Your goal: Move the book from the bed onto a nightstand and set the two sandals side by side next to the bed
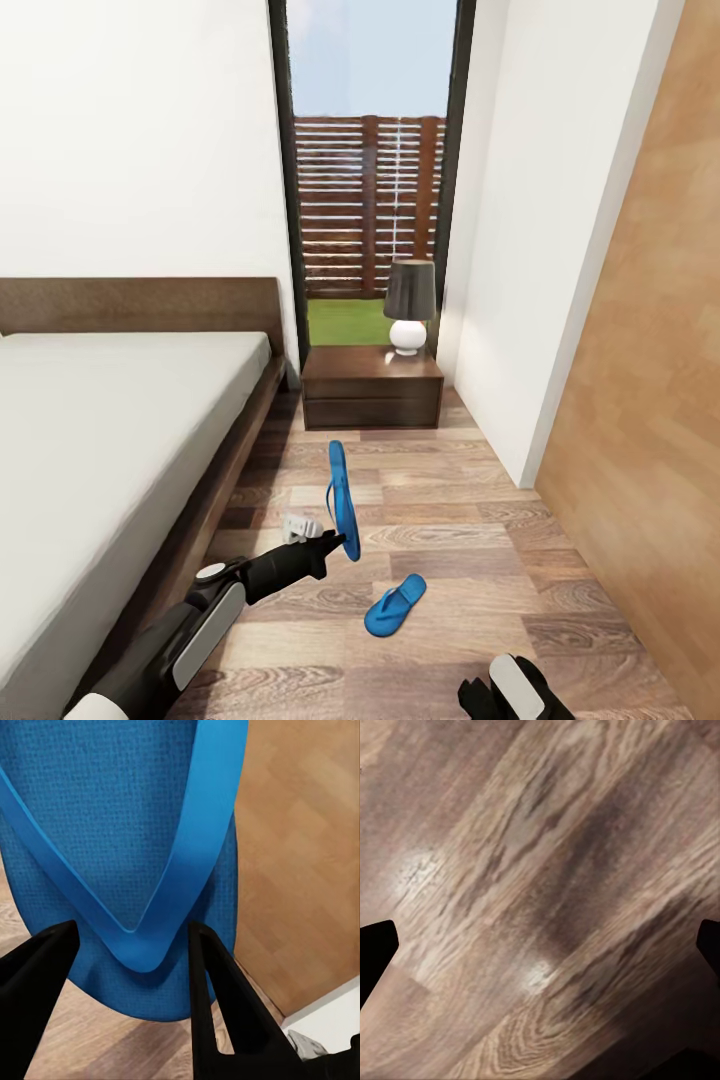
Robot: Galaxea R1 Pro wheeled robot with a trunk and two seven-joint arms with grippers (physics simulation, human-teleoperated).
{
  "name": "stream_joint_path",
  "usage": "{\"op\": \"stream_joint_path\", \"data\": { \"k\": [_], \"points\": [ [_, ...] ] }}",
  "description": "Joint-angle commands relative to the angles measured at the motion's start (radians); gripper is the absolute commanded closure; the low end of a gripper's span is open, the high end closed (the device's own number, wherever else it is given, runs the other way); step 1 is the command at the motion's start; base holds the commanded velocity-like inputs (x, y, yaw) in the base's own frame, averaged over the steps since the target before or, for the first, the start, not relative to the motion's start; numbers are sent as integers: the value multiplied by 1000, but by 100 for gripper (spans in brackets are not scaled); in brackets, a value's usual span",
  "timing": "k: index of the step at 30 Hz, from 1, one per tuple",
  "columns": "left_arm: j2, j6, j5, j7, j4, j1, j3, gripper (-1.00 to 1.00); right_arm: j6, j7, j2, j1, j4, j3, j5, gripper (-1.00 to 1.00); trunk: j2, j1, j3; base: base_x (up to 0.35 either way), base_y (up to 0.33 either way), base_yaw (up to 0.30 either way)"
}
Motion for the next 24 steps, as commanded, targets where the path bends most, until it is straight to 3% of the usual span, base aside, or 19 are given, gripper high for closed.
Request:
{"op": "stream_joint_path", "data": {
  "k": [1,8,24],
  "points": [
    [0,9,10,0,-1,-1,-1,100,2,-7,1,0,-3,-4,-7,-100,0,0,-1,0,0,0],
    [0,9,11,-1,-1,-1,-1,100,2,-7,1,0,-11,-4,-7,-100,0,0,-1,10,0,0],
    [0,10,11,-1,-1,-1,-3,100,1,-7,0,0,-12,-4,-7,-100,0,0,-1,139,11,0]
  ]
}}
